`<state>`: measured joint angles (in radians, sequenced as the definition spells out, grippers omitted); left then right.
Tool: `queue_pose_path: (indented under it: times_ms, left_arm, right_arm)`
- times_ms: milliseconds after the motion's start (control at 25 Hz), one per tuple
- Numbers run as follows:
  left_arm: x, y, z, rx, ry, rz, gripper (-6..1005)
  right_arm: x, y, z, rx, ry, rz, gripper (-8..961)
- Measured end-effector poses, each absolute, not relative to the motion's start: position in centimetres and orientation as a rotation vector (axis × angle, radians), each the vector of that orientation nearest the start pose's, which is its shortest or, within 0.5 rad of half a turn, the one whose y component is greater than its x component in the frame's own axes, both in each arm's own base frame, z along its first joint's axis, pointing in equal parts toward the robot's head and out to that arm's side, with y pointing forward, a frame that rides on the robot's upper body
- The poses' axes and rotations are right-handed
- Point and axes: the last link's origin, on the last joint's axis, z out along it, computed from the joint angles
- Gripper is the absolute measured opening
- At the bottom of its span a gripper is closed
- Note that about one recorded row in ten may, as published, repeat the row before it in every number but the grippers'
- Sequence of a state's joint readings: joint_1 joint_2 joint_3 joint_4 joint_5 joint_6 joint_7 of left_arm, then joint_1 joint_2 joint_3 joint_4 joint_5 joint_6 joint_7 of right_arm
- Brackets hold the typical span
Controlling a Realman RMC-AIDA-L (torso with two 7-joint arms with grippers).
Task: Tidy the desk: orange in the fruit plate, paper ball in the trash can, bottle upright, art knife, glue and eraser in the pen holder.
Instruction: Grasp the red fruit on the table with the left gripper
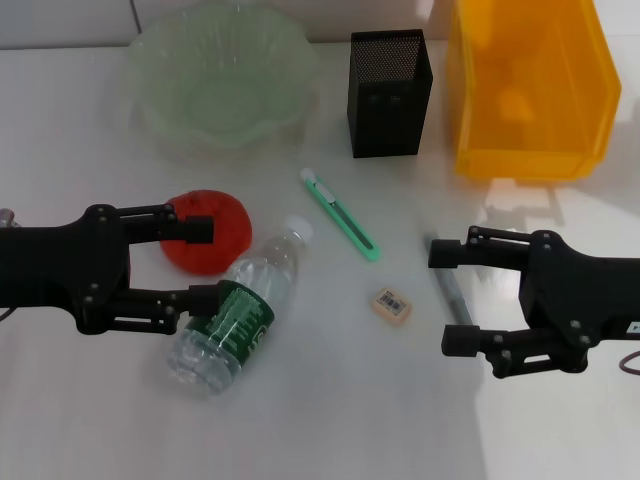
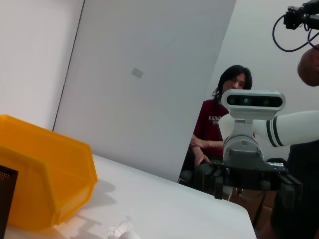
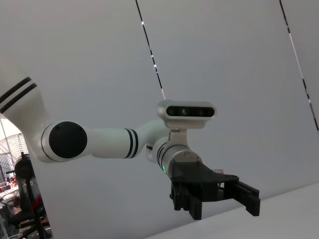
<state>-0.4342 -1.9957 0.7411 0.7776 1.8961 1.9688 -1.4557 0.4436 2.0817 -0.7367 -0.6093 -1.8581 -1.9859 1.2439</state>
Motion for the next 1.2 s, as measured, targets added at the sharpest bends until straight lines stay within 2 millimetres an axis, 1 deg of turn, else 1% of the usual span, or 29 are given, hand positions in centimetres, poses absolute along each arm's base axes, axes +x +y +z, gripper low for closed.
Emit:
queue_pose_path:
  times_ms: [520,640,720,760,800,880,920,960,1000,1200]
  left_arm:
    - [-25.2,28.3,5.2,-2.962,-0.510,-0.908,794]
    - [-25.8,29.6,5.2,-2.872,-0.533,-0.848,786]
    - [-25.8,29.6,5.2,-2.872,-0.533,-0.848,781]
    - [-26.1,30.0,5.2,-2.838,-0.548,-0.823,778]
    - [-27.0,31.3,4.9,-2.735,-0.591,-0.754,775]
    - [-27.6,32.2,4.5,-2.665,-0.615,-0.701,770]
    - [-27.6,32.2,4.5,-2.665,-0.615,-0.701,767]
    - [-28.3,33.1,3.6,-2.627,-0.623,-0.619,765]
    - [-28.4,33.2,3.4,-2.624,-0.624,-0.600,762]
    - [-29.3,34.3,0.7,-2.611,-0.604,-0.396,749]
  right_arm:
    - [24.1,26.3,0.6,-2.905,0.403,1.201,837]
    - [24.1,26.3,0.6,-2.905,0.404,1.201,835]
    - [24.3,26.2,0.6,-2.901,0.411,1.201,833]
    - [24.4,26.1,0.6,-2.895,0.419,1.201,833]
    - [24.6,26.0,0.7,-2.888,0.426,1.202,832]
    - [25.0,25.7,0.9,-2.866,0.445,1.203,830]
    - [25.2,25.6,1.0,-2.853,0.454,1.205,830]
    - [25.4,25.5,1.1,-2.839,0.465,1.208,829]
    - [25.6,25.4,1.2,-2.827,0.474,1.209,828]
    - [26.2,25.1,1.5,-2.781,0.507,1.220,824]
